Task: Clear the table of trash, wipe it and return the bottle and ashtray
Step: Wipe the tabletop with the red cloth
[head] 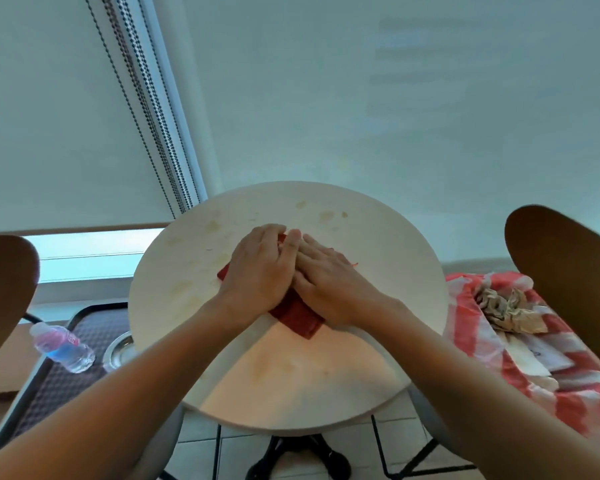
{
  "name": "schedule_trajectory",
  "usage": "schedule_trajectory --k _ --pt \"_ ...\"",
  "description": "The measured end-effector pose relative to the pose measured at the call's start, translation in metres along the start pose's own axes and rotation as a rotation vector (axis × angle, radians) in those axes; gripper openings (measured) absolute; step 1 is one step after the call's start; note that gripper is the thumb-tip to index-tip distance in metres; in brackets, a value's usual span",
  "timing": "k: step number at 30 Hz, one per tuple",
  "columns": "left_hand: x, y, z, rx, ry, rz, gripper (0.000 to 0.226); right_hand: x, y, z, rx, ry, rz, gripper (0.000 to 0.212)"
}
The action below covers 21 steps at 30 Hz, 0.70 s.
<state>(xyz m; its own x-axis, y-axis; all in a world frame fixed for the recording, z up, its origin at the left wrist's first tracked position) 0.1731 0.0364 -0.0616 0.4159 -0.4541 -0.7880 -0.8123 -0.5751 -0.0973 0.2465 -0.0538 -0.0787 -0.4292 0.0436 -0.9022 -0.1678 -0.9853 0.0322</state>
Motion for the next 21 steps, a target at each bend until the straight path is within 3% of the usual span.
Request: schedule_trajectory --k 5,10,13,21 --pt "0.038 -0.011 -0.003 -0.301 -0.241 0.246 0.084 -0.031 0.023 -0.087 0.299 0.128 -0.057 0.059" --pt "0.065 -0.016 -0.016 -0.38 -0.385 0.277 0.09 -0.039 0.022 -0.125 0.381 0.148 0.008 0.065" --pt "0.078 -0.012 -0.025 -0.31 -0.476 0.285 0.084 -0.041 0.019 -0.14 0.409 0.163 0.034 0.066" --pt "0.088 -0.013 -0.04 0.076 -0.572 0.378 0.074 -0.037 0.017 -0.149 0.42 0.13 0.014 0.064"
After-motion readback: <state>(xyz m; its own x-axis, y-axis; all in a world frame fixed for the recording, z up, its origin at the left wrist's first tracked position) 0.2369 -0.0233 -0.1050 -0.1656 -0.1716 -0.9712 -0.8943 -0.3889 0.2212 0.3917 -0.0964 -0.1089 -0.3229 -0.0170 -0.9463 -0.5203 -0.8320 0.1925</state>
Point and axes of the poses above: each hand's wrist, its own y-axis away from the middle knuckle, its own x-axis out of the palm, z = x × y, the point moved 6 cm from there along -y, towards the middle knuckle, and after that the axes turned 11 degrees about z, right-handed, at the moved point
